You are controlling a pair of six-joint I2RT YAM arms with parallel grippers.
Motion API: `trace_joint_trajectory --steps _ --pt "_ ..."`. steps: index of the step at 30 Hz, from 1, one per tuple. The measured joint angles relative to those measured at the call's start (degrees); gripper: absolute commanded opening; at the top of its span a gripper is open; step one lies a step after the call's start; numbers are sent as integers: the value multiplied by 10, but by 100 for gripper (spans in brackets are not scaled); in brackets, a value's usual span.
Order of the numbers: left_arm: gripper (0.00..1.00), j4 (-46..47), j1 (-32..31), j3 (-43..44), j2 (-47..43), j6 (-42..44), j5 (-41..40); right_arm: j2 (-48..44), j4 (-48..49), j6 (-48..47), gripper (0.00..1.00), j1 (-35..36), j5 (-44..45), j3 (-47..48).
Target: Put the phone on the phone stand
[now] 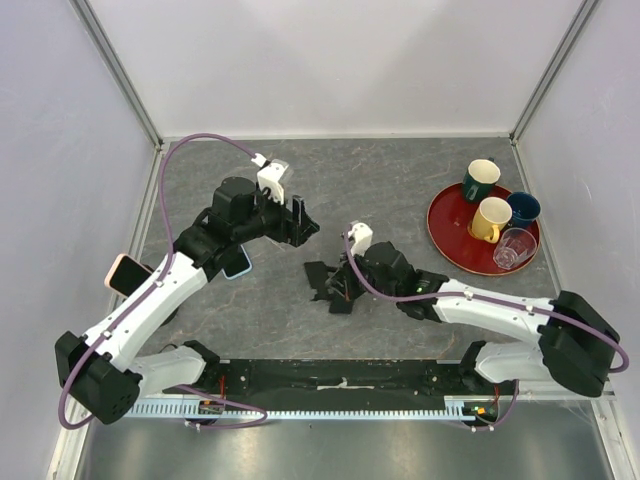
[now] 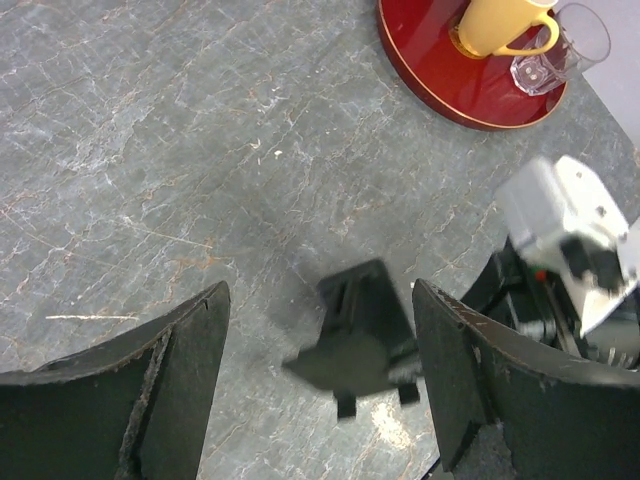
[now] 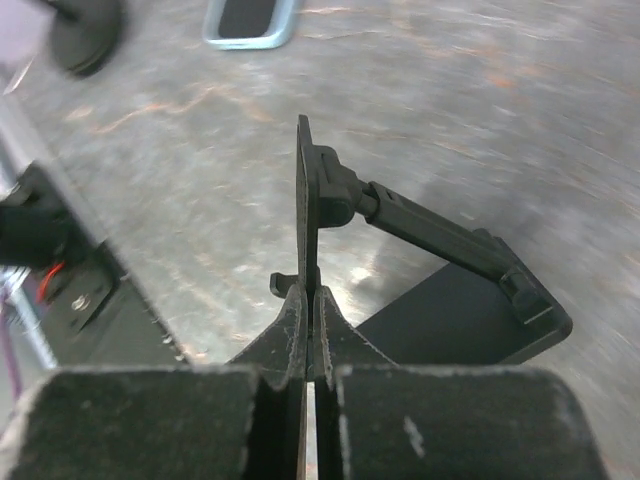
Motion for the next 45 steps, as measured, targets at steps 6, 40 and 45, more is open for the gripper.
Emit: trace_joint_trajectory --steps 6,40,45 --pt "84 17 2 -11 -8 1 20 35 144 -79 0 2 -181 -19" --pt "88 -128 -151 32 26 -166 -120 -202 -116 -18 98 -94 -36 -88" --pt "93 -188 -265 36 43 -261 -248 -251 -168 -8 98 -94 15 -88"
